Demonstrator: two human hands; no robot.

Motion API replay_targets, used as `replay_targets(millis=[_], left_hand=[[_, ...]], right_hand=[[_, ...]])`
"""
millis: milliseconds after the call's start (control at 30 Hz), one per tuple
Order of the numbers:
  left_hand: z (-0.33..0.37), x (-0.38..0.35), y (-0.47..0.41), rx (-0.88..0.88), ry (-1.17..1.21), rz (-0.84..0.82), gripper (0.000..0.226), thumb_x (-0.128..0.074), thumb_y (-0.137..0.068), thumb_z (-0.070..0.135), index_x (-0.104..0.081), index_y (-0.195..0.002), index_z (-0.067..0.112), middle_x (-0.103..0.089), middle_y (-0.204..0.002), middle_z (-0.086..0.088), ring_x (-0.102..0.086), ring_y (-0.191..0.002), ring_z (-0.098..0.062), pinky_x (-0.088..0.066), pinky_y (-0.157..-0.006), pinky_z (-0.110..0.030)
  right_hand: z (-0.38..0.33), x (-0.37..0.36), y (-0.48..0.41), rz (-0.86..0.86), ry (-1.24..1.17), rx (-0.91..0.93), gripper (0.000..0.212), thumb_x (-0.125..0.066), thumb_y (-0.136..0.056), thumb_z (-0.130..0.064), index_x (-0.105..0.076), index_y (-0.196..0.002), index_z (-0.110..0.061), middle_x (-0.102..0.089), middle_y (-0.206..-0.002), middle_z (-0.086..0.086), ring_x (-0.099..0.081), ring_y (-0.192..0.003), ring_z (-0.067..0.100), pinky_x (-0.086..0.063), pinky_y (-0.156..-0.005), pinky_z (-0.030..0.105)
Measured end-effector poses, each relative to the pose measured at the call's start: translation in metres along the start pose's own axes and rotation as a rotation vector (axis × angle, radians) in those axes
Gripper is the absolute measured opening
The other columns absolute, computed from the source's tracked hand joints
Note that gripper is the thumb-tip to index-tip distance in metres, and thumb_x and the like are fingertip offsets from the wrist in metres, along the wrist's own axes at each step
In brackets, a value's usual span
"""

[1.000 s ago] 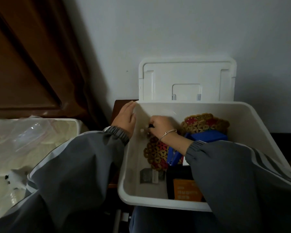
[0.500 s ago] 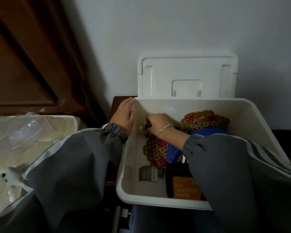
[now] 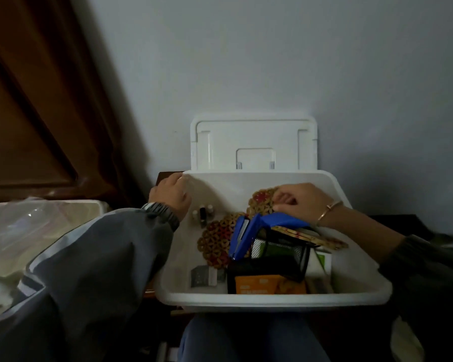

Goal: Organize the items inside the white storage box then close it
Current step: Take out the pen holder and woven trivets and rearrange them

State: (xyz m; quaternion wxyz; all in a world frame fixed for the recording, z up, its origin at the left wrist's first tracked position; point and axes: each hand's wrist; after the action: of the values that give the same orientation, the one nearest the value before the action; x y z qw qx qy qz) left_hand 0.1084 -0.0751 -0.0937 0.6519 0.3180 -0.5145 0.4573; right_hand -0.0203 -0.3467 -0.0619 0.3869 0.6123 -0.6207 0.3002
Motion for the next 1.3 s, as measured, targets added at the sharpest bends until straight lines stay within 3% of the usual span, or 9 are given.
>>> replay_targets(millis=[100, 367, 500, 633, 800, 933, 1033, 1133, 1300], left_hand=[[0.033, 0.002, 0.015, -0.1, 0.066, 0.006, 0.041, -0.053, -0.089, 0.028, -0.051, -0.13, 0.023, -0.043, -0.141, 0.001, -0.043, -0.125, -0.019, -0.035, -0.104, -0.039], [0.123, -0.04, 0.052, -0.087, 0.139, -0.578, 0.046, -0.049, -0.092, 0.048, -0.056, -0.12, 0.012, -0.062, -0.117, -0.011, -0.059, -0.106, -0.027, -0.047, -0.091, -0.034], [0.124, -0.044, 0.05, -0.004, 0.309, -0.583, 0.033, -0.056, -0.091, 0.035, -0.065, -0.108, 0.008, -0.067, -0.105, -0.013, -0.061, -0.096, -0.024, -0.046, -0.087, -0.031], [0.122, -0.022, 0.048, 0.024, 0.717, -0.51, 0.01, -0.064, -0.087, 0.011, -0.061, -0.079, 0.008, -0.065, -0.066, -0.006, -0.059, -0.066, -0.014, -0.051, -0.076, -0.026], [0.122, 0.037, 0.024, -0.296, 0.532, -0.389, 0.011, -0.065, -0.085, 0.008, -0.058, -0.079, 0.012, -0.055, -0.07, 0.0, -0.052, -0.068, -0.013, -0.045, -0.072, -0.025], [0.127, 0.071, 0.009, -0.441, 0.58, -0.312, 0.028, -0.065, -0.084, 0.003, -0.05, -0.064, 0.017, -0.05, -0.062, 0.006, -0.048, -0.053, 0.005, -0.039, -0.061, -0.009], [0.122, 0.071, 0.001, -0.421, 0.647, -0.132, 0.007, -0.068, -0.083, 0.01, -0.067, -0.083, 0.003, -0.058, -0.071, 0.006, -0.052, -0.063, 0.008, -0.04, -0.066, -0.005], [0.111, 0.051, -0.002, -0.305, 0.73, 0.103, 0.041, -0.076, -0.077, 0.024, -0.062, -0.114, 0.015, -0.053, -0.107, 0.006, -0.049, -0.1, 0.002, -0.033, -0.083, 0.0], [0.092, 0.003, 0.001, -0.001, 1.112, -0.24, 0.102, -0.085, -0.058, 0.036, -0.027, -0.141, 0.022, -0.054, -0.127, -0.004, -0.055, -0.115, -0.018, -0.048, -0.095, -0.033]], right_hand=[[0.028, 0.004, 0.036, -0.024, 0.047, -0.029, 0.026, -0.067, -0.084, -0.033, -0.066, -0.104, -0.018, -0.066, -0.1, -0.002, -0.06, -0.094, 0.012, -0.046, -0.084, 0.023], [0.045, -0.009, 0.077, -0.204, 0.114, 0.01, 0.046, -0.065, -0.082, -0.046, -0.053, -0.122, -0.028, -0.061, -0.107, -0.004, -0.058, -0.096, 0.013, -0.048, -0.083, 0.029], [0.05, -0.013, 0.077, -0.164, 0.104, 0.005, 0.038, -0.061, -0.088, -0.033, -0.053, -0.124, -0.024, -0.061, -0.11, 0.001, -0.058, -0.101, 0.018, -0.041, -0.077, 0.024], [0.051, -0.009, 0.078, -0.188, 0.016, 0.022, 0.061, -0.067, -0.082, -0.041, -0.044, -0.136, -0.022, -0.052, -0.13, -0.004, -0.05, -0.119, 0.012, -0.039, -0.094, 0.019], [0.02, -0.001, 0.064, -0.185, -0.38, 0.034, 0.082, -0.073, -0.069, -0.052, -0.034, -0.139, -0.035, -0.045, -0.138, -0.009, -0.039, -0.129, 0.002, -0.035, -0.105, 0.02], [-0.013, -0.007, 0.029, -0.124, -0.634, 0.036, 0.081, -0.082, -0.06, -0.042, -0.043, -0.13, -0.026, -0.059, -0.123, -0.007, -0.057, -0.114, 0.007, -0.045, -0.103, 0.035], [-0.023, -0.016, 0.007, 0.008, -0.799, -0.015, 0.088, -0.086, -0.049, -0.043, -0.048, -0.127, -0.023, -0.063, -0.12, 0.002, -0.062, -0.11, 0.017, -0.048, -0.099, 0.042], [-0.024, -0.028, -0.004, 0.147, -0.829, -0.034, 0.09, -0.085, -0.044, -0.047, -0.05, -0.124, -0.028, -0.063, -0.117, -0.003, -0.063, -0.105, 0.012, -0.051, -0.096, 0.04], [-0.019, -0.047, -0.005, 0.123, -0.71, 0.074, 0.081, -0.082, -0.055, -0.047, -0.045, -0.127, -0.039, -0.061, -0.122, -0.011, -0.06, -0.11, 0.009, -0.051, -0.096, 0.038]])
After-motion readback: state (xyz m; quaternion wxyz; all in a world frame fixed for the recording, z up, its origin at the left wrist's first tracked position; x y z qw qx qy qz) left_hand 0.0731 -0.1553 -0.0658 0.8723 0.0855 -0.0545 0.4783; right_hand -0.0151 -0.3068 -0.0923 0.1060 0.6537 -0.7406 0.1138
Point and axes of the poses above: each hand's wrist, its own y-axis away from the middle knuckle, its own x-axis out of the back of the hand, z = x × y
